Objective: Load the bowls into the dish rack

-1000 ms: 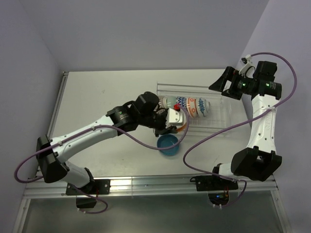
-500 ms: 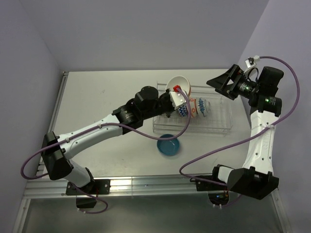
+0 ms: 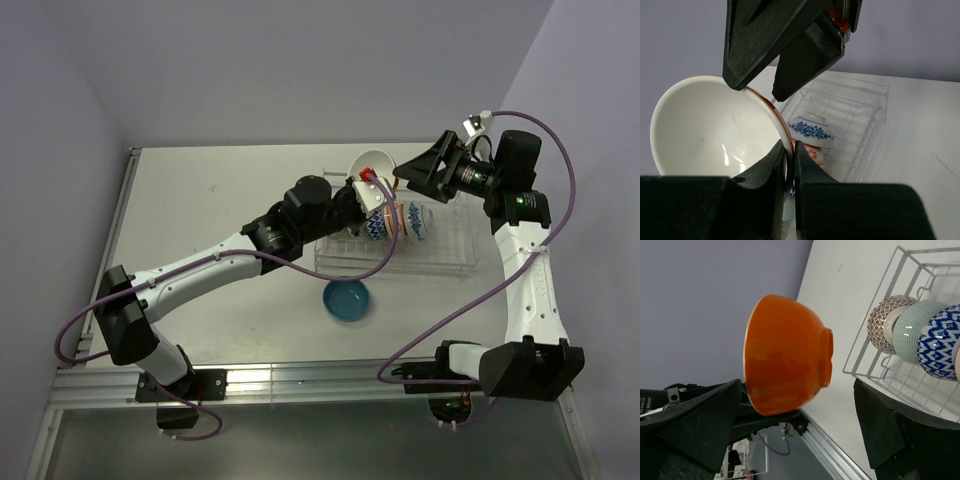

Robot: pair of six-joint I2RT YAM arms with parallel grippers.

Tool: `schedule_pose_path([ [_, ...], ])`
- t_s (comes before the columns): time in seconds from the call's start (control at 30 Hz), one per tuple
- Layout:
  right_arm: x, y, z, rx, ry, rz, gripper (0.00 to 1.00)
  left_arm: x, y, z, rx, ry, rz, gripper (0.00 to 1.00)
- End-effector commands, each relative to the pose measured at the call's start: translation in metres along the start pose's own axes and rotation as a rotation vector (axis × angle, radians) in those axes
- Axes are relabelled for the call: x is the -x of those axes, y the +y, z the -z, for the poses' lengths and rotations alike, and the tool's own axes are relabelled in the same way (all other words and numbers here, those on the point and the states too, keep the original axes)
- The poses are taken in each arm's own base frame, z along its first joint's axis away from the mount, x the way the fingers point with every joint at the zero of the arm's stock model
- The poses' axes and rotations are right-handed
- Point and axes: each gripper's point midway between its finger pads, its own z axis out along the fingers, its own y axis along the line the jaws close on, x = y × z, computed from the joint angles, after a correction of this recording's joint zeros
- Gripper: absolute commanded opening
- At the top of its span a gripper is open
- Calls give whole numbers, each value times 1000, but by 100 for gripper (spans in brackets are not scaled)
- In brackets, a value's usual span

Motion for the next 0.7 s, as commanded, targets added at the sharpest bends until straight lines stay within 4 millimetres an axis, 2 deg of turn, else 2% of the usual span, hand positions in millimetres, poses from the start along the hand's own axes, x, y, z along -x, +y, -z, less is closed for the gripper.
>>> schedule_pose_path([
  [0.0,1,2,-7,42,11,-5,100,63,14,11,40,-172,6,0],
  [0.4,-21,11,-22,126,126,-18,98,61,10,12,28,-172,32,0],
  [0.5,-22,13,-23,146,140,-22,90,61,10,12,24,-172,38,0],
  [0.67,-22,18,-23,166,148,-21,70,61,9,14,22,-171,44,0],
])
